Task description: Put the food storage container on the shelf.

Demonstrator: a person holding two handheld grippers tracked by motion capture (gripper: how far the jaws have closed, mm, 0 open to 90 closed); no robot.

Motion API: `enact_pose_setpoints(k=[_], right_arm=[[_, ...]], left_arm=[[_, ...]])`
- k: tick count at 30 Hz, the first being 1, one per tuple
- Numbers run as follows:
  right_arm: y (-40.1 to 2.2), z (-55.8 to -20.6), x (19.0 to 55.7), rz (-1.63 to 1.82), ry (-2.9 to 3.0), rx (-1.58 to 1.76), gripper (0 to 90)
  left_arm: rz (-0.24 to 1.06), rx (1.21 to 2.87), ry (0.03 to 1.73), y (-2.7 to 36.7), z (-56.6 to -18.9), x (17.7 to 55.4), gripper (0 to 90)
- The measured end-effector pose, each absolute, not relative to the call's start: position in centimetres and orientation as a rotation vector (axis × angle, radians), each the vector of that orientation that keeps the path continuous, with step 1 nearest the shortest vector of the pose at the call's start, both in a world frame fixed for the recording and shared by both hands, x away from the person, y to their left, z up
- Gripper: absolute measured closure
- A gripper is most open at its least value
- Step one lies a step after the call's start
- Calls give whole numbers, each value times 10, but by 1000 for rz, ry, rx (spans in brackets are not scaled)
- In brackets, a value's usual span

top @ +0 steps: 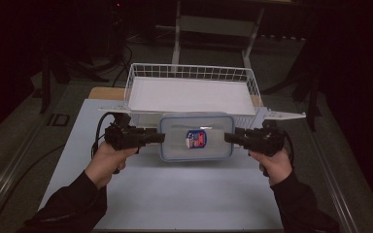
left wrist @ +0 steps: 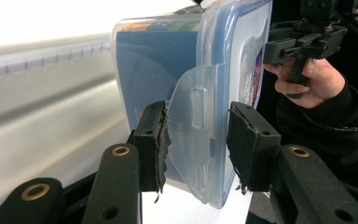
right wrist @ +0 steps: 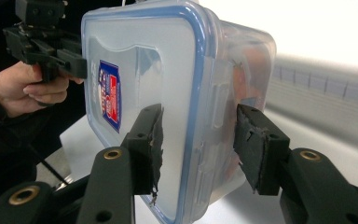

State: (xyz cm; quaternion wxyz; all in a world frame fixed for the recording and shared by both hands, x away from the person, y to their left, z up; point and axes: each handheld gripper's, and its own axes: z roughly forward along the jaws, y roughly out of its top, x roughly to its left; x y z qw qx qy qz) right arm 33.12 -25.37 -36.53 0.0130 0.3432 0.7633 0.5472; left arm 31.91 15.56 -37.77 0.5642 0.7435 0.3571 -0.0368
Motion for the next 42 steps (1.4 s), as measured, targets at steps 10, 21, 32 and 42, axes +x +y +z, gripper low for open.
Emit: enact_pose_setpoints(k=[10,21,32,42], right_arm=[[-252,-334,363,1751,2314,1076,527],[-248,-323,402,1792,2294,1161,526],[-251,-317,420,1798,2268,1204,527],[-243,-313,428,1743,2250,1268,493]], left_arm=[[-61,1731,831,157,-343,356,583],[-76,1670,898,162,-328,394,579],[-89,1649,902,160,-325,415,575],[-47,1640,929,157,-325,427,544]])
